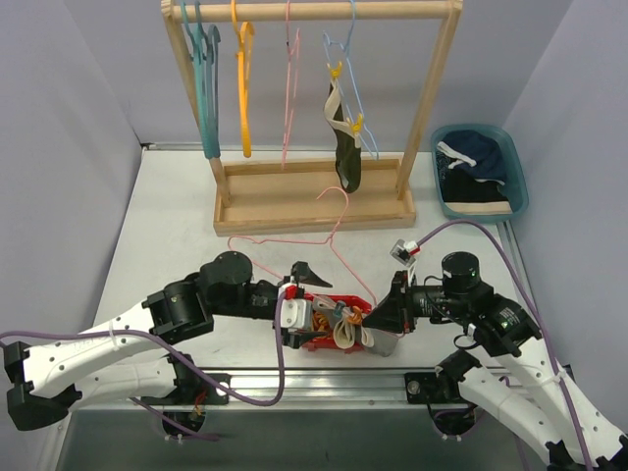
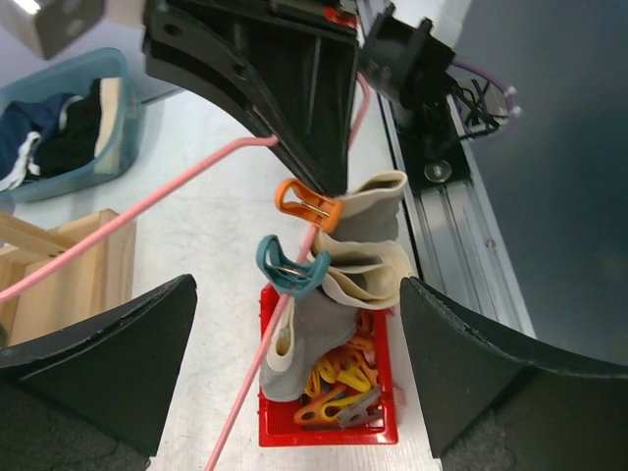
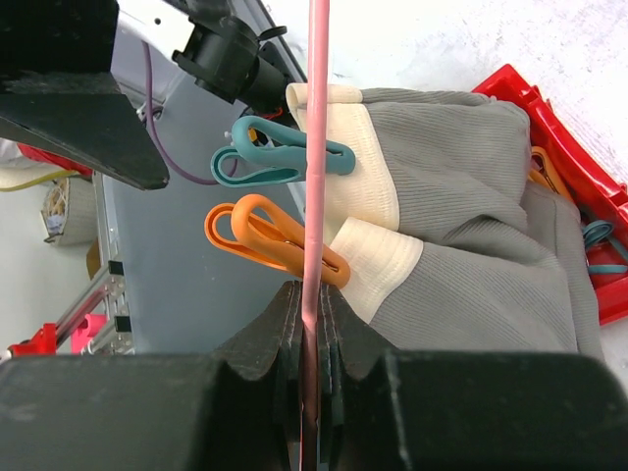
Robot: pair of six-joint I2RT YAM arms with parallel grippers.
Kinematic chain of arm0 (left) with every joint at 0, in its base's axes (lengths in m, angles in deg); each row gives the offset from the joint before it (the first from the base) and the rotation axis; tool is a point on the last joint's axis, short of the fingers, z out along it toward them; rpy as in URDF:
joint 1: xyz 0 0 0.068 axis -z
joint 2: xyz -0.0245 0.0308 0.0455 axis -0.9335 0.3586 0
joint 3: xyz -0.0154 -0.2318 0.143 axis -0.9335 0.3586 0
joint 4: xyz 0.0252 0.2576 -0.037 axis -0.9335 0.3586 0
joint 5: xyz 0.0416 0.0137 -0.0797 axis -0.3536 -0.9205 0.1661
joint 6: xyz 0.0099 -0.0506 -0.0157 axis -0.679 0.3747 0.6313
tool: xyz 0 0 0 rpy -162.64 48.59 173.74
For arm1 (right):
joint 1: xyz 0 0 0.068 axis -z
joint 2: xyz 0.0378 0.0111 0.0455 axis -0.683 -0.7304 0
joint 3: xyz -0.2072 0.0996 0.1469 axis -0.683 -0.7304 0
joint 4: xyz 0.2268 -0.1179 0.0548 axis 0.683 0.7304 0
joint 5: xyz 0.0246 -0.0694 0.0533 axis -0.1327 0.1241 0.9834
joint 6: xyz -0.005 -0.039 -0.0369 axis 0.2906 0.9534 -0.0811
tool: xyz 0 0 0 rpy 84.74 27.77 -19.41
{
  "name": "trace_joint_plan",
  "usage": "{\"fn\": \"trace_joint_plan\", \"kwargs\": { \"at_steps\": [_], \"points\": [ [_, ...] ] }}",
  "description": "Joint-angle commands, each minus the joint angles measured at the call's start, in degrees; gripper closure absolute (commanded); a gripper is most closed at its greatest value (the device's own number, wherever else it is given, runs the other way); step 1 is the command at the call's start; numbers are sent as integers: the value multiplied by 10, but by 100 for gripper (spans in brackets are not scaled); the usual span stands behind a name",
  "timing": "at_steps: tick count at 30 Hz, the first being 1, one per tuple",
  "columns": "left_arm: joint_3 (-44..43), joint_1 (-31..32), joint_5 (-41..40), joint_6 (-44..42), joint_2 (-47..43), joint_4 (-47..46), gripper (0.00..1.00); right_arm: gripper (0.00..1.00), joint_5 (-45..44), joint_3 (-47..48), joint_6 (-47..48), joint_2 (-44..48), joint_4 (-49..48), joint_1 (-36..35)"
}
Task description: Remove the underwear clipped to the hanger
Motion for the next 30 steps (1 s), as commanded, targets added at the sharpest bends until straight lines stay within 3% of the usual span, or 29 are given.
{"fn": "trace_joint_plan", "kwargs": {
  "at_steps": [1,9,20,28,30],
  "points": [
    [-29,-1,51,-40,-2,32,7,100,16,20,10,0,-11,-7],
    [-39,3,71,-49,33,23,11,100,16,23,12,-11,-12,-8],
    [-46,6,50,-46,72,-15,26,100,11,26,13,-14,-11,-9],
    [-64,6,50,-57,91,-8,58,100,8,26,14,-16,-11,-10],
    [-64,6,49,-58,91,-9,59,100,5,27,13,-16,-11,-10]
  ]
}}
